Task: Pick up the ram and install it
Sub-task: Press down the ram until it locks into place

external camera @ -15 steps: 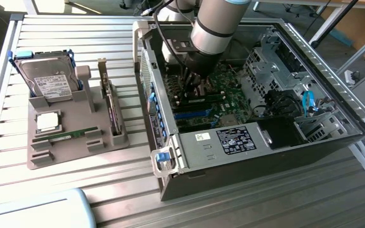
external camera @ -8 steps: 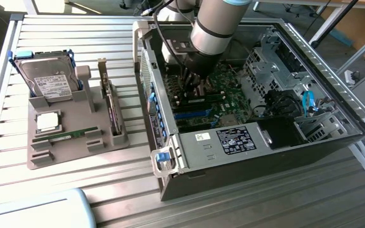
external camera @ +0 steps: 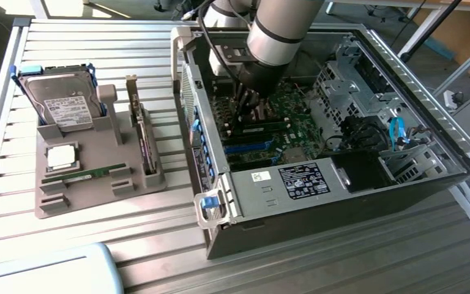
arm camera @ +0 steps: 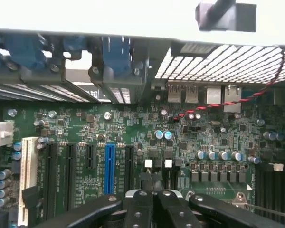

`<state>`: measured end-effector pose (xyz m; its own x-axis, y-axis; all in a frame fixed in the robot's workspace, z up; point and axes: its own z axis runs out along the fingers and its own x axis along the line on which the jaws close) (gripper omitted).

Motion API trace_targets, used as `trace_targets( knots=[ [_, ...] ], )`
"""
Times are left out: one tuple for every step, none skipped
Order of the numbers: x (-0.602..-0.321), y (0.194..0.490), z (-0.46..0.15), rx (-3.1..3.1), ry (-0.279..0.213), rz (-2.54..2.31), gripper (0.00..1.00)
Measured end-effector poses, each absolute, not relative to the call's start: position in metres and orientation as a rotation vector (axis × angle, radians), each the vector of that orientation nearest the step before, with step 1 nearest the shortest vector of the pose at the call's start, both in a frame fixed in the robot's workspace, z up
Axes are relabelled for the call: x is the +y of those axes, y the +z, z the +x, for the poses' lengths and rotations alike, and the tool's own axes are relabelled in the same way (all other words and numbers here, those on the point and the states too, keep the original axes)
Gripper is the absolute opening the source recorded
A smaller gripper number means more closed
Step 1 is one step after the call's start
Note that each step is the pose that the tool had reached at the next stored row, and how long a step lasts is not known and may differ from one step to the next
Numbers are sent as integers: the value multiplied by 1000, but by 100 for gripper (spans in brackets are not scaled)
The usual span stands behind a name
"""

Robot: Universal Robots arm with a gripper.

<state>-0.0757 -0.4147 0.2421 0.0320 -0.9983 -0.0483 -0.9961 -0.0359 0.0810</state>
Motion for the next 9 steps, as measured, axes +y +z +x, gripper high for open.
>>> trace_targets(
  knots=[
    [-415, 242, -76, -2164, -142, 2239, 11],
    [-415, 242, -76, -2164, -142, 2239, 11],
    [-414, 242, -76, -2164, -142, 2239, 11],
    [-414, 242, -76, -2164, -143, 2239, 11],
    [-414, 241, -76, -2164, -144, 2240, 11],
    [-413, 240, -76, -2165, -145, 2240, 11],
    [-413, 239, -76, -2165, -146, 2240, 11],
    [-413, 237, -76, -2165, -149, 2240, 11],
    [-413, 235, -76, -2165, -150, 2240, 11]
  ],
)
